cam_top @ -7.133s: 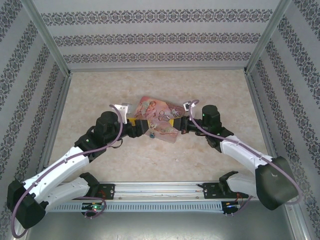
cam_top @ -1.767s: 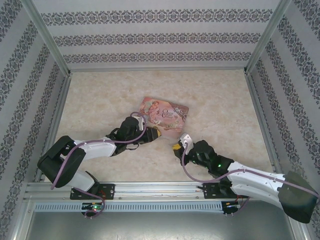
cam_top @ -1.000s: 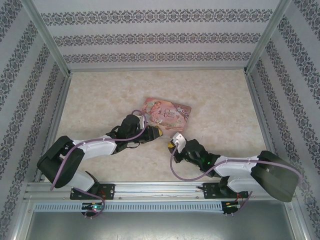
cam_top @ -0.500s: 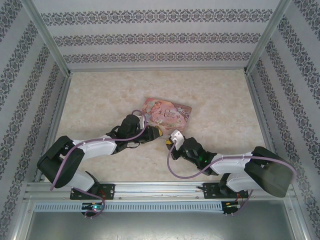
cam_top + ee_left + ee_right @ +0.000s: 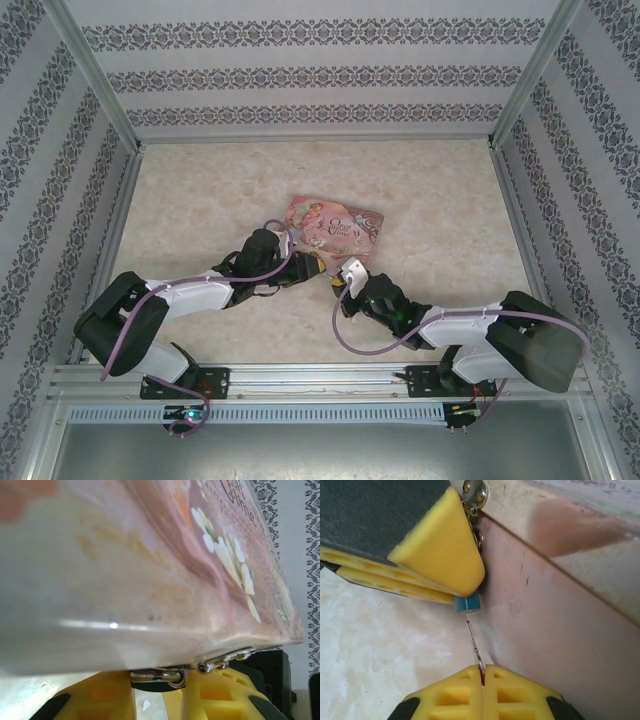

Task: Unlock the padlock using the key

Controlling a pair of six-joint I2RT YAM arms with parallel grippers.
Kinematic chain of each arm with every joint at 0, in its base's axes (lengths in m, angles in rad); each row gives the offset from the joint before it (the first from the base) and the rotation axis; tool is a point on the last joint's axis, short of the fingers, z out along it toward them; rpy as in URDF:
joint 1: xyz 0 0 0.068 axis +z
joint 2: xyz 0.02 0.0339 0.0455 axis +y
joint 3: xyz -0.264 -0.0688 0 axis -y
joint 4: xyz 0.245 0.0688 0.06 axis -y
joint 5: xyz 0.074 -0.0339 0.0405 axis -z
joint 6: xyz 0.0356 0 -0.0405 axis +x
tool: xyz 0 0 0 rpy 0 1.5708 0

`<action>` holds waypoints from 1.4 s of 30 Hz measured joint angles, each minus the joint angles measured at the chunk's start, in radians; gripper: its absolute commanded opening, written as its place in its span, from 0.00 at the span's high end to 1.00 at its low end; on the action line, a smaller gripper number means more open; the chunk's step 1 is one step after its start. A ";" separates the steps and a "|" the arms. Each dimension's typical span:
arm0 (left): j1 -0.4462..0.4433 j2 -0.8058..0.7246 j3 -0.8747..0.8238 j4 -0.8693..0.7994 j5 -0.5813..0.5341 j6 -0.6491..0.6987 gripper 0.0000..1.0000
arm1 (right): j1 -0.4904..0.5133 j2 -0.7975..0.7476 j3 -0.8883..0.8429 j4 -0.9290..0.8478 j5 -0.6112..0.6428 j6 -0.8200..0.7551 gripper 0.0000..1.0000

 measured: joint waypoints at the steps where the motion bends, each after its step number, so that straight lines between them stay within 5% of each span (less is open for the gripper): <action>1: 0.000 0.000 0.000 0.000 0.000 -0.001 0.78 | 0.000 0.005 0.002 0.005 0.000 0.002 1.00; 42: 0.029 0.016 0.014 0.000 -0.077 -0.016 0.78 | -0.056 0.230 0.144 0.119 -0.072 -0.002 1.00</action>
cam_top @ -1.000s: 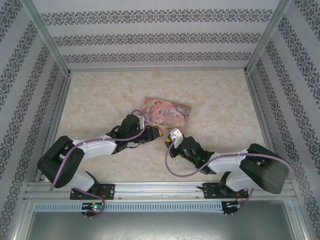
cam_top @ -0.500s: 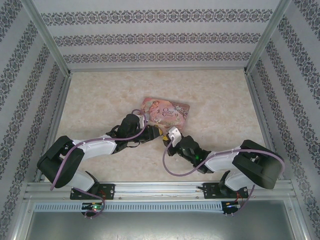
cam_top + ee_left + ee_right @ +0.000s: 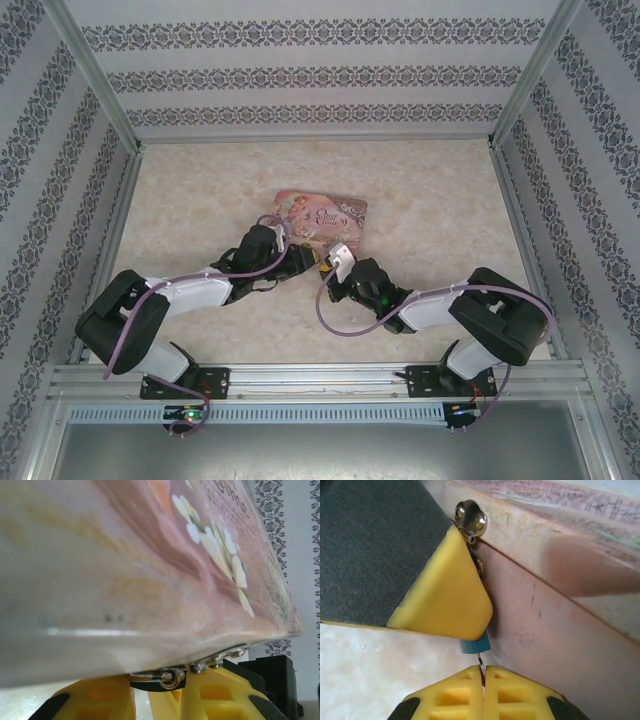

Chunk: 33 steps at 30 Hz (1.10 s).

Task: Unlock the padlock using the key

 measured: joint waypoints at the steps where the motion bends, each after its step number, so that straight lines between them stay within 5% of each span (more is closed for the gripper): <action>1: 0.000 0.007 0.000 0.000 -0.003 0.000 0.78 | -0.001 0.013 0.002 0.005 -0.002 0.005 1.00; 14: -0.001 0.166 -0.011 0.118 -0.018 0.007 0.74 | -0.006 0.202 0.001 0.130 -0.006 0.118 1.00; 33: -0.001 0.079 -0.060 0.118 -0.006 -0.009 0.47 | 0.008 0.223 -0.035 0.252 -0.035 0.201 1.00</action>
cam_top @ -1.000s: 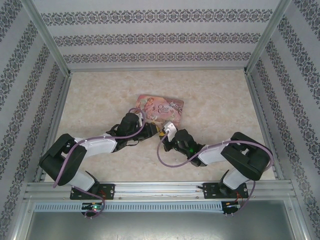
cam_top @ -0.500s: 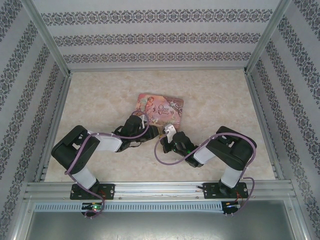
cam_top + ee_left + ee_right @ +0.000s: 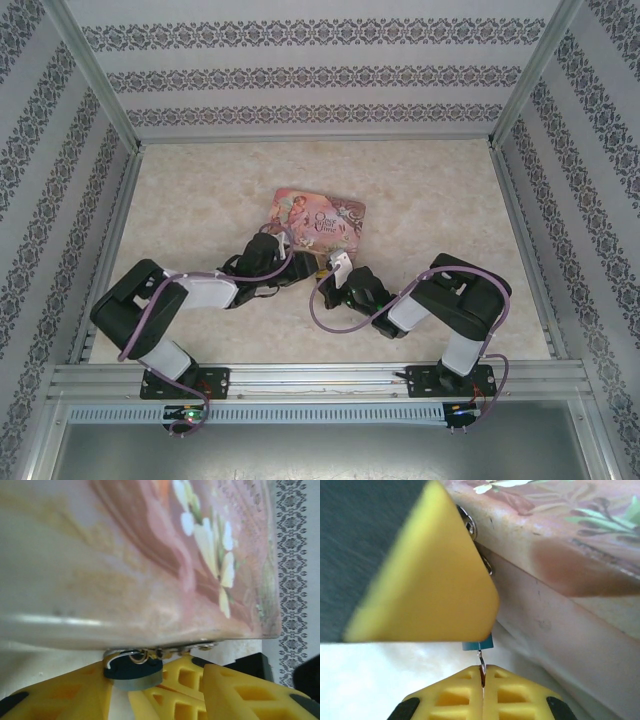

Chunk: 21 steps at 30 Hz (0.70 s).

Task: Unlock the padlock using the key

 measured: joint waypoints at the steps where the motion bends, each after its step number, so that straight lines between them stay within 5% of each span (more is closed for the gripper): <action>1: 0.000 -0.021 -0.006 -0.011 0.000 0.000 0.46 | 0.000 0.000 -0.001 0.010 -0.005 0.005 1.00; 21: 0.064 -0.512 -0.181 -0.198 -0.039 -0.028 0.35 | 0.008 0.005 0.007 0.034 -0.057 0.107 1.00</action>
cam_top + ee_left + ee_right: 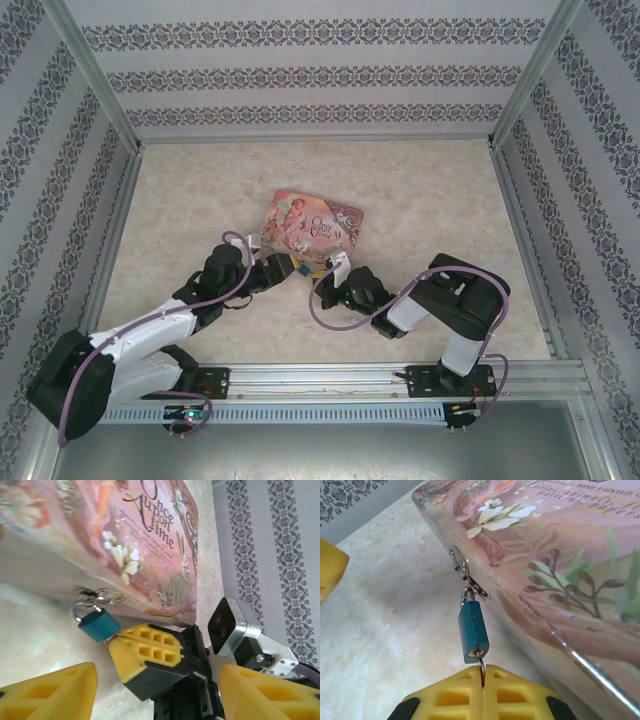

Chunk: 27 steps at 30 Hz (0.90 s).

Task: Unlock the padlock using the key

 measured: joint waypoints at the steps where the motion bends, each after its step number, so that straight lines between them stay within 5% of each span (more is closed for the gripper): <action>1: 0.002 -0.023 -0.014 -0.005 -0.009 -0.011 0.35 | 0.000 0.000 0.000 0.000 -0.003 0.012 1.00; 10: 0.003 -0.188 -0.146 -0.018 -0.104 -0.155 0.39 | 0.001 -0.008 0.002 -0.003 -0.026 0.140 1.00; 27: 0.008 -0.044 -0.178 0.084 -0.062 -0.241 0.44 | 0.014 -0.064 0.024 -0.109 -0.055 0.340 1.00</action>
